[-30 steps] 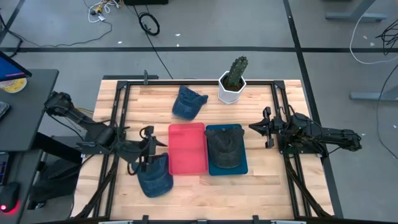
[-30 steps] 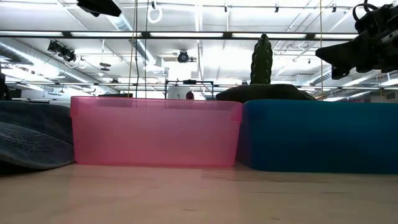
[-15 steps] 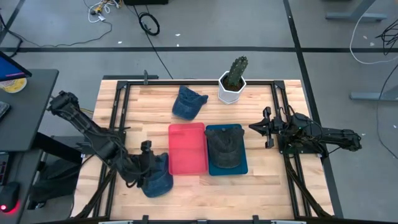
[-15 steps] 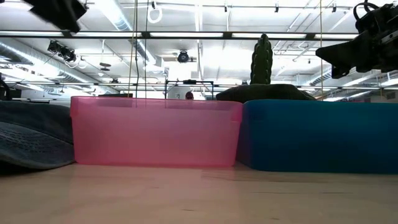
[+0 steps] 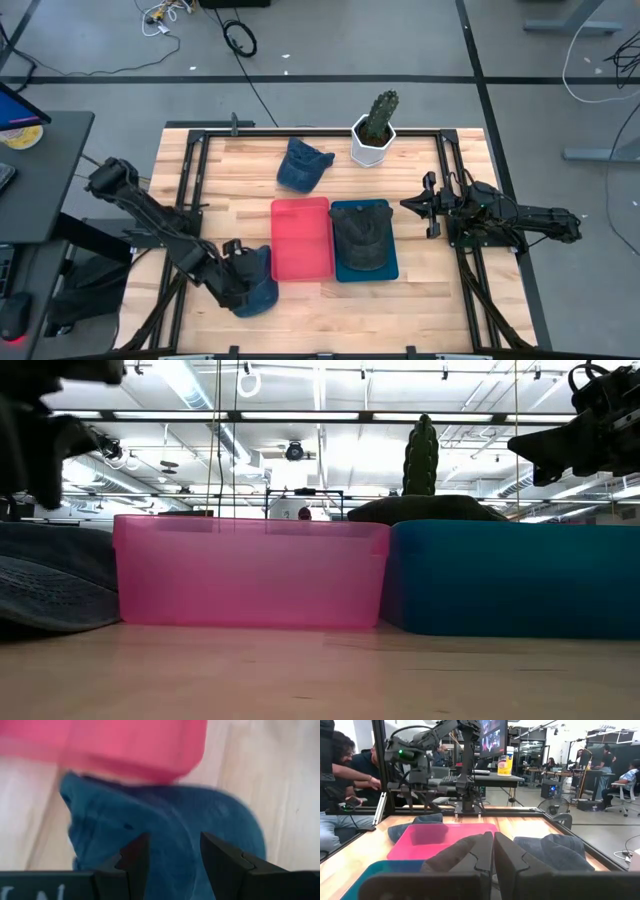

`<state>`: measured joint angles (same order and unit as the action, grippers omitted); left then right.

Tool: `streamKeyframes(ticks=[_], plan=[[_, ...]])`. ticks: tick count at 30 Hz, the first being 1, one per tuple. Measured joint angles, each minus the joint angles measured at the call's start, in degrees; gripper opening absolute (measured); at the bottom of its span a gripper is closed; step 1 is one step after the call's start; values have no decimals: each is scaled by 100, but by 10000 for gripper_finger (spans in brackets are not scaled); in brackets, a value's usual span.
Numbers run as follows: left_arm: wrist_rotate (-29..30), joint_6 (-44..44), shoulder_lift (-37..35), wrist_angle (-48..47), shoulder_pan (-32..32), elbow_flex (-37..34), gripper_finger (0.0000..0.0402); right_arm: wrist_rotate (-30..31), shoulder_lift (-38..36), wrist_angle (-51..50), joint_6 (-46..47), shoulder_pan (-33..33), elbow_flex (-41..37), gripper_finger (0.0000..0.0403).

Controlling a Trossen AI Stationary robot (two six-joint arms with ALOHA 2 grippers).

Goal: Pick & Place hat
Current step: Put the bottom blue cap into the pink bin

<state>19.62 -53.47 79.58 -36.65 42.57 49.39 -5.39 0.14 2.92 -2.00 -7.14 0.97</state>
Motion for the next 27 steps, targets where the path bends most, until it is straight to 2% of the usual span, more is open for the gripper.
streamKeyframes(ticks=[4,16,22,27], plan=[[-325,-153,250,-140,0,0,177,0,0,0,0,-2,0,20],[-363,-865,352,-280,7,0,177,0,0,0,0,-2,0,20],[-857,-906,679,-142,-1,2,177,0,0,0,0,-2,0,20],[-944,-894,817,-169,-4,11,177,0,0,0,-1,-2,0,20]])
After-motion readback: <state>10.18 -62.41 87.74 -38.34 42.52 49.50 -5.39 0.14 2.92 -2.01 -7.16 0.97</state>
